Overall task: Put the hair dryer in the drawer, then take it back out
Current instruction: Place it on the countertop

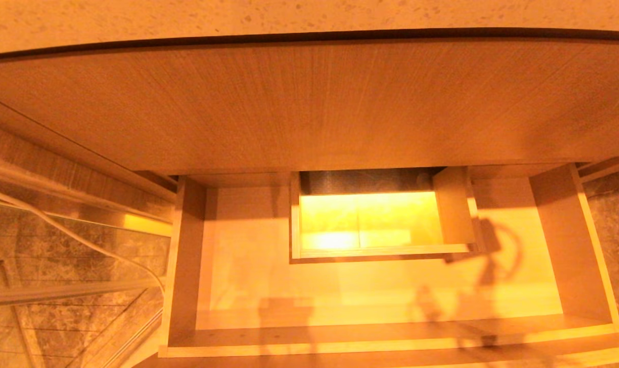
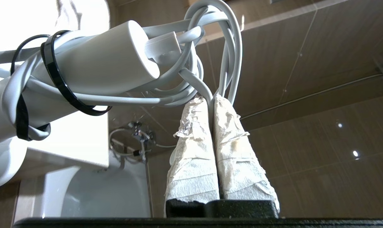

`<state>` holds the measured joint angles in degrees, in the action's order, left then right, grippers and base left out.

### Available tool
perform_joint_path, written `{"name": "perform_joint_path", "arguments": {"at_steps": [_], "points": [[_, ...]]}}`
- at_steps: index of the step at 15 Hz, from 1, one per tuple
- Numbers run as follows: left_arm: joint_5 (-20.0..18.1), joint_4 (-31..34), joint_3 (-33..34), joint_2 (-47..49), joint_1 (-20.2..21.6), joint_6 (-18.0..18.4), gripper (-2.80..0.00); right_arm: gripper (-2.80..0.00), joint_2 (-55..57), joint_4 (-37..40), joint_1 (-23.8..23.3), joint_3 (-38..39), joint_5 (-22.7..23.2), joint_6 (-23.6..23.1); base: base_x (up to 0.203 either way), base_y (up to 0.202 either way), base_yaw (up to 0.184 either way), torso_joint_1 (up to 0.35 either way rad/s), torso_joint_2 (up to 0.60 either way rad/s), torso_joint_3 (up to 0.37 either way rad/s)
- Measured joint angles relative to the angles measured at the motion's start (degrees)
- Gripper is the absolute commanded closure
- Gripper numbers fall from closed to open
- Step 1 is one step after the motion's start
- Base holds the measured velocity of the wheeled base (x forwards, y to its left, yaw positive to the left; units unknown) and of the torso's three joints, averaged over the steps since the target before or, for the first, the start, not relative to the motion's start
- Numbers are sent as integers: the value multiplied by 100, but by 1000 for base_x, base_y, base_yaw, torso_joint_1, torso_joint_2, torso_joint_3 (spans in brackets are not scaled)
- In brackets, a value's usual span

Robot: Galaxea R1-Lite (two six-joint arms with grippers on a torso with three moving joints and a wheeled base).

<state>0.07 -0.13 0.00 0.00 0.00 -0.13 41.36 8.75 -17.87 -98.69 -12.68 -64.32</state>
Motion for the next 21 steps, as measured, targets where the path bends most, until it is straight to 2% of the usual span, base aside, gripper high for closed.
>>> {"name": "perform_joint_path", "arguments": {"at_steps": [4,8,10,16,21], "points": [[1,-2,0,0,0,-5,0,0,813,3,-152,-712,-93,-1,0,0,0,0,0,0],[2,-2,0,0,0,-2,0,0,1351,43,-249,-959,-649,-56,0,0,0,0,0,0],[0,-2,0,0,0,-2,0,0,1571,-5,-296,-1093,-752,-134,0,0,0,0,0,0],[-2,-2,0,0,0,-2,0,0,1806,9,-390,-1073,-969,-175,0,0,0,0,0,0],[2,-2,0,0,0,-2,0,0,1896,29,-395,-1025,-1257,-436,0,0,0,0,0,0]]}}
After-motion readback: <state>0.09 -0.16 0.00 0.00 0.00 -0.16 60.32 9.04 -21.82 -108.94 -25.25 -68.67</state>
